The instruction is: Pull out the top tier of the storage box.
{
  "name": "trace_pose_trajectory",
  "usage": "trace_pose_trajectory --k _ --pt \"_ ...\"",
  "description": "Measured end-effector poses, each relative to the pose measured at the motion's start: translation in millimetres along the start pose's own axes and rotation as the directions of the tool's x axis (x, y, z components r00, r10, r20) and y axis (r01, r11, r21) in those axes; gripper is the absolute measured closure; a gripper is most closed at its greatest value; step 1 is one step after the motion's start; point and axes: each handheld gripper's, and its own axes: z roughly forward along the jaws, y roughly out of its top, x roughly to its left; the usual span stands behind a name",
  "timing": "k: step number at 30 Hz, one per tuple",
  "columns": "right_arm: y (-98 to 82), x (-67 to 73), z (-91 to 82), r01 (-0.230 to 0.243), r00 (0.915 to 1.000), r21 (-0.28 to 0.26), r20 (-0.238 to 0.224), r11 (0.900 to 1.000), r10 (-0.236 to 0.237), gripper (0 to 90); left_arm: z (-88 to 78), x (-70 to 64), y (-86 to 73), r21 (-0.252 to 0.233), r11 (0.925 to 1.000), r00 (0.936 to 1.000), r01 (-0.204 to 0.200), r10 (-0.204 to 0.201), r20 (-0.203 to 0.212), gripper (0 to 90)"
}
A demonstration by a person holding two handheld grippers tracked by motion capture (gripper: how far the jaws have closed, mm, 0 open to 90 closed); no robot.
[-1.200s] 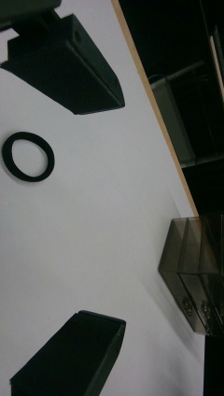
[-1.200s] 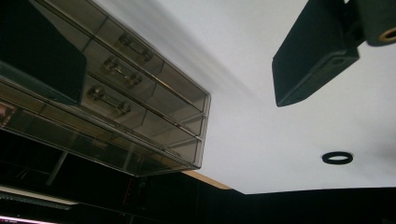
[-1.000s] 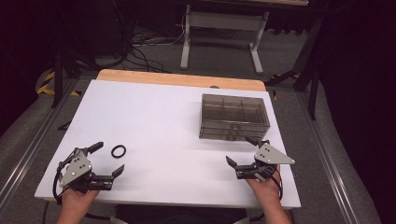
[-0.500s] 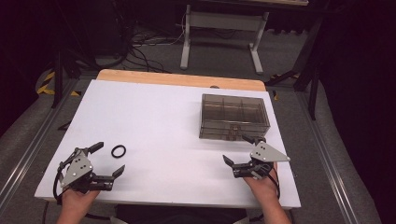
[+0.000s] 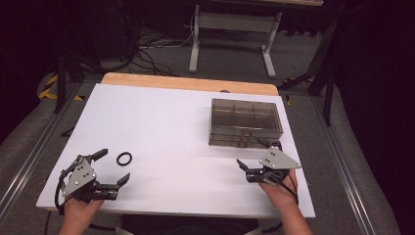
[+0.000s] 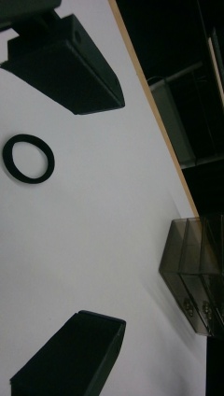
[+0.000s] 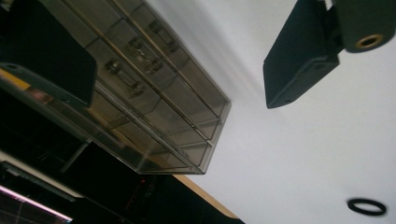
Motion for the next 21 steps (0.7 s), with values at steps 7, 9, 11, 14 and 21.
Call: trace_pose_trajectory --k 7,9,11,14,21 --pt "6.5 1.3 -0.4 0.092 0.9945 0.035 0.047 0.995 -0.094 17.8 -0.1 -0.2 0.2 0.000 1.0000 1.0000 -0.001 0.001 0.001 0.7" --pt "8.4 2.6 -0.1 0.131 0.9886 0.053 0.068 0.990 -0.134 19.8 -0.2 -0.3 0.1 0.000 1.0000 1.0000 0.001 -0.001 0.000 0.7" --pt "9.8 3.7 0.6 0.168 0.9809 0.069 0.088 0.983 -0.174 21.7 -0.3 -0.1 0.1 0.000 1.0000 1.0000 -0.001 0.001 -0.001 0.7" --pt "10.8 5.7 3.6 0.218 0.9659 0.107 0.118 0.970 -0.230 24.0 -0.2 0.0 0.1 -0.001 1.0000 1.0000 -0.001 0.001 -0.001 0.7" --pt "10.9 8.7 6.7 0.289 0.9341 0.152 0.171 0.945 -0.313 28.4 -0.3 0.0 0.1 0.000 1.0000 1.0000 -0.001 0.001 -0.001 0.7"
